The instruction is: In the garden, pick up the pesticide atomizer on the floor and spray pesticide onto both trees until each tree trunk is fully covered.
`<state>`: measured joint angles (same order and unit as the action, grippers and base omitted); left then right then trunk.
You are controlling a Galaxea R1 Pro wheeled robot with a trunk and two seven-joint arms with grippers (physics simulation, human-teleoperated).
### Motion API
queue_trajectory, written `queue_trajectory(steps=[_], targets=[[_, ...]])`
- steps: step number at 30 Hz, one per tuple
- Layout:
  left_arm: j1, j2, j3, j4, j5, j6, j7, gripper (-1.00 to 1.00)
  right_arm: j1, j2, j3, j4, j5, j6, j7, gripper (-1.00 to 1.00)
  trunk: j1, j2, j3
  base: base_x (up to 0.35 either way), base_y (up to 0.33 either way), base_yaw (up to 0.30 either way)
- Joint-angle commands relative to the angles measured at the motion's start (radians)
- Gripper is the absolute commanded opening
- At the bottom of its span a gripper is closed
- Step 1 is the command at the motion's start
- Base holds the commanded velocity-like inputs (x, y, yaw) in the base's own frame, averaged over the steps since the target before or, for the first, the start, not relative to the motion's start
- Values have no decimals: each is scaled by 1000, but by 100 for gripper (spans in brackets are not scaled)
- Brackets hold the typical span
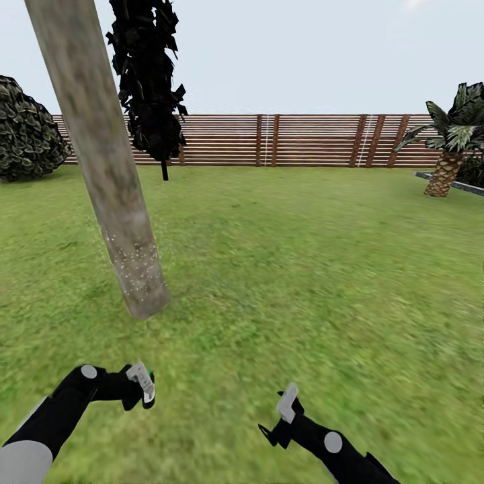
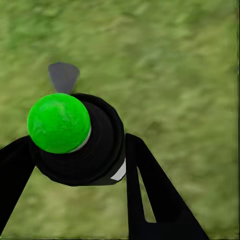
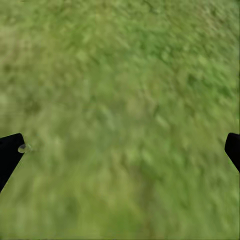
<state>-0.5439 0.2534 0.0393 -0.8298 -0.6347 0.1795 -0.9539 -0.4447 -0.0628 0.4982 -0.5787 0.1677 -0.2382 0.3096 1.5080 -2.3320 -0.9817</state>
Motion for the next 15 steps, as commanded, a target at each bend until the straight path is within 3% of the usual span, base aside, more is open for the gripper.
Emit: queue_trajectory(steps=[1, 3, 7, 11, 15], targets=[[6, -6, -6, 6, -6, -6, 6, -100, -6, 6, -6, 6, 6, 0, 6, 100, 0, 0, 0, 0, 0, 0], [17, -17, -17, 15, -7, -17, 5, -100, -17, 17, -7, -4, 2, -1, 17, 100, 0, 0, 0, 0, 0, 0], [7, -40, 3, 25, 17, -3, -17, -100, -20, 28, -7, -27, -12, -1, 1, 100, 0, 0, 0, 0, 0, 0], [5, -46, 21, 39, 34, -26, -40, -100, -21, 31, -5, -46, -13, 1, -6, 100, 0, 0, 0, 0, 0, 0], [-1, -47, 1, 40, 29, -48, -62, -100, -22, 33, -2, -69, -11, 2, 13, 100, 0, 0, 0, 0, 0, 0]])
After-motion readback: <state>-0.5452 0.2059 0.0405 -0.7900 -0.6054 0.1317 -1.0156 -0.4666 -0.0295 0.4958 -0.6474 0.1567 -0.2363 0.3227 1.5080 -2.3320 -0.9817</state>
